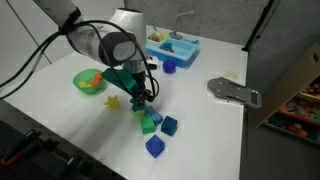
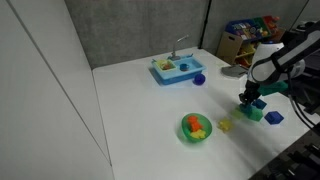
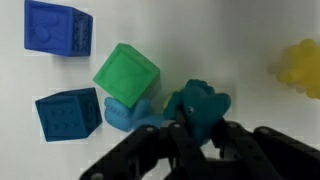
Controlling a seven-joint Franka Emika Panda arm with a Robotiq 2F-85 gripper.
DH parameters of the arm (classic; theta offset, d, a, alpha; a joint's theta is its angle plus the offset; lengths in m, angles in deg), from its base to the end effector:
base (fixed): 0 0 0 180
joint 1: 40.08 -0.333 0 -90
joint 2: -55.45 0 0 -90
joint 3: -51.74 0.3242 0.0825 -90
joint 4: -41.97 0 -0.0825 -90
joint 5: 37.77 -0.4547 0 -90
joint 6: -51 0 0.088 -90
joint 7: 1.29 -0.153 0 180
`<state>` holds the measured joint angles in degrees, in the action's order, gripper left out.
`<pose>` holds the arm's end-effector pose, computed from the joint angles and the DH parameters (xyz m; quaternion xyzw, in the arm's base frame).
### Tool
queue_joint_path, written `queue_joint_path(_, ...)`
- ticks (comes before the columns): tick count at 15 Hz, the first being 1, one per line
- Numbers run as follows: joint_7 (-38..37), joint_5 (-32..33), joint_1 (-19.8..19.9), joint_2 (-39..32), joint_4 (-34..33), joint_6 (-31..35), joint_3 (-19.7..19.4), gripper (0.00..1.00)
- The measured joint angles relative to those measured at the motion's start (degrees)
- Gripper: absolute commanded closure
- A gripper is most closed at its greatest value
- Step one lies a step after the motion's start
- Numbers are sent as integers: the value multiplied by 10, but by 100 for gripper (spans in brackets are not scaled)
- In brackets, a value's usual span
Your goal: Put the dark blue toy on the yellow block, remove the orange toy from the bowl and put it on the table
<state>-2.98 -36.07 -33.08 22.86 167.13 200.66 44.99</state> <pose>0.5411 -0.1429 0.0107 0.9903 -0.1138 -0.0727 0.0314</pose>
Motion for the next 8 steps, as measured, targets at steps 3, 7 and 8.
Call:
queue_joint_path(3, 8, 0, 0, -7, 0, 11, 2, 90)
queue_joint_path(7, 21, 0, 0, -10, 0, 19, 5, 44)
queue_joint_path(8, 22, 0, 0, -10, 0, 19, 6, 37)
